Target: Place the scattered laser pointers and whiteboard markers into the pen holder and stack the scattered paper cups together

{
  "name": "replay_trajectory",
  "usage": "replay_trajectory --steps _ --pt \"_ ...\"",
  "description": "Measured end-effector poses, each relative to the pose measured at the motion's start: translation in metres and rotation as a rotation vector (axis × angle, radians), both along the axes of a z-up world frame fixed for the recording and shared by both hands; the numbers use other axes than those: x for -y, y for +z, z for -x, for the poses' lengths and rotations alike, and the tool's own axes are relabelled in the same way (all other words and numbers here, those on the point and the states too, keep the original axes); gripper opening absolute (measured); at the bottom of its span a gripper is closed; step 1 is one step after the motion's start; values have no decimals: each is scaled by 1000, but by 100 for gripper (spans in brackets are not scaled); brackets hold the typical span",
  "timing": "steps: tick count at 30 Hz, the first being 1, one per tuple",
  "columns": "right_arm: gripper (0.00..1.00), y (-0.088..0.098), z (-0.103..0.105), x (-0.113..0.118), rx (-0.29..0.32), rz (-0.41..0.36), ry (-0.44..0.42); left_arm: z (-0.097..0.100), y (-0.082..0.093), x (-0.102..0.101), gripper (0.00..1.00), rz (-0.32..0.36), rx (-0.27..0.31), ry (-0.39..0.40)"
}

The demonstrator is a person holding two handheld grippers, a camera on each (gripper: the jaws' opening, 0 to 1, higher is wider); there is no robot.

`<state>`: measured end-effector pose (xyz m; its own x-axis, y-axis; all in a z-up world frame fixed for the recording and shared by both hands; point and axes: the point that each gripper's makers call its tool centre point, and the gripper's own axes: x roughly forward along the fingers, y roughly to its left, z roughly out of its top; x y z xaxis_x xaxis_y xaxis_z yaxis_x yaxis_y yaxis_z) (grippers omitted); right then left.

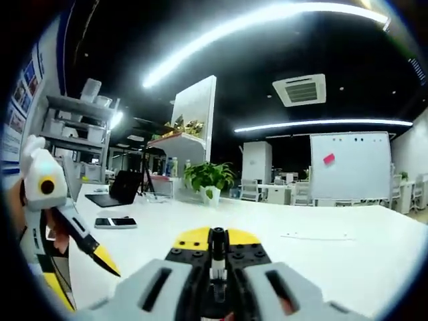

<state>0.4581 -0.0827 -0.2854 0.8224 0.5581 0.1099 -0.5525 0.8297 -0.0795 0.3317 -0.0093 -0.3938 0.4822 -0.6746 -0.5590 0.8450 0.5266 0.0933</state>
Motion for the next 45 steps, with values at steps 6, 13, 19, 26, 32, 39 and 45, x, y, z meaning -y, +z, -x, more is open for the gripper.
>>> replay_trajectory --steps 6,13,19,26,32,39,45 --pt "8 -4 -1 -3 -9 6 6 1 -1 -2 64 -5 0 3" --pt "8 -11 -2 -4 -33 17 0 1 -1 -4 64 -11 2 6" --pt "8 -15 -4 -4 -43 26 0 -1 -1 -4 64 -8 2 11" --pt "8 -21 -5 -7 -60 40 8 -2 -1 -5 64 -7 3 12" --pt "8 -25 -6 -11 -67 52 16 -1 -1 -5 64 -9 0 15" --pt "8 -26 -5 -12 -70 56 21 -3 0 -8 64 -8 3 20" --pt "9 -27 -5 -11 -72 62 20 -3 -2 -7 64 -9 -1 20"
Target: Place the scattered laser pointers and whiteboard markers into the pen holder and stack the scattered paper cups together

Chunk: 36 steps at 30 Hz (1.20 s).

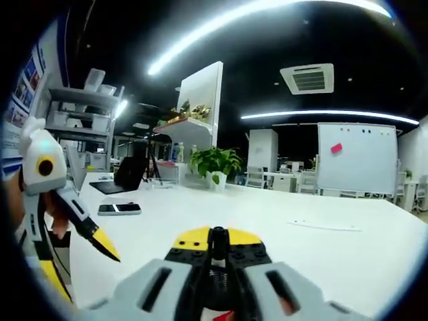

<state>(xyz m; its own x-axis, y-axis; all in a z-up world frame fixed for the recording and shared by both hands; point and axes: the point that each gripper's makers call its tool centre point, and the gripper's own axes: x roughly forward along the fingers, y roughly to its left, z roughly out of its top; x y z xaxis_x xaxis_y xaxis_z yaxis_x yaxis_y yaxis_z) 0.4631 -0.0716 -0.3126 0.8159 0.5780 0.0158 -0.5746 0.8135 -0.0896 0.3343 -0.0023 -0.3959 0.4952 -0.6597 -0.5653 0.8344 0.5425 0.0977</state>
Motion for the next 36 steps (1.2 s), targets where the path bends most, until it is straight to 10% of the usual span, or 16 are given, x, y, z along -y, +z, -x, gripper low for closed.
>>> replay_trajectory --steps 36 --pt "25 -12 4 3 -8 49 6 2 0 2 64 -4 -4 -5"
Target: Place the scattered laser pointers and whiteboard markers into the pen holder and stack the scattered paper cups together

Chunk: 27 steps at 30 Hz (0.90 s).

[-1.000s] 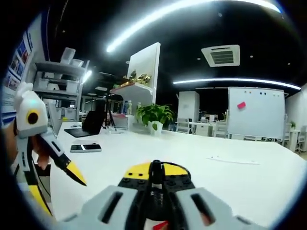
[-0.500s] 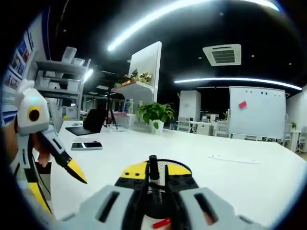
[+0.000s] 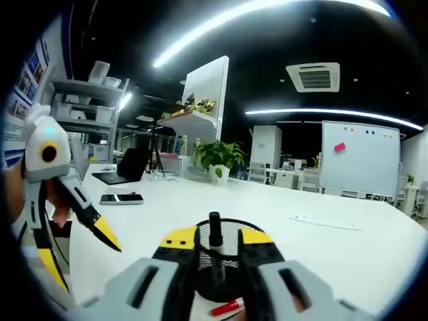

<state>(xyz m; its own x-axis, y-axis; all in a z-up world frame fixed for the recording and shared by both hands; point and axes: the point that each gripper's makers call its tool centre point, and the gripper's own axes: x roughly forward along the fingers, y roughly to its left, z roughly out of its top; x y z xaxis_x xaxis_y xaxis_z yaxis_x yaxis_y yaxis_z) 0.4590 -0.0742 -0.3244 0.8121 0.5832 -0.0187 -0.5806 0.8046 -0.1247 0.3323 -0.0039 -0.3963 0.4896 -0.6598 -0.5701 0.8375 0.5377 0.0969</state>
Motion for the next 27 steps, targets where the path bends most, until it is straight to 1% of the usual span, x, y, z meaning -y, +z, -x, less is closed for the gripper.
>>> replay_trajectory --steps 6,8,13,16,23,26,27 --pt "28 -1 1 1 6 21 0 1 1 1 64 -2 2 -4" --pt "29 -2 1 1 10 38 1 1 2 2 64 1 3 -5" --pt "31 -1 2 0 12 48 5 0 3 2 64 2 7 -3" --pt "37 -2 3 -1 12 64 8 0 1 1 64 -1 5 -3" --pt "38 4 4 1 39 81 -1 0 2 1 64 2 6 -3" --pt "42 4 5 2 37 83 -3 0 2 1 64 4 6 -1" --pt "42 4 5 2 35 84 -2 -1 2 1 64 5 6 0"
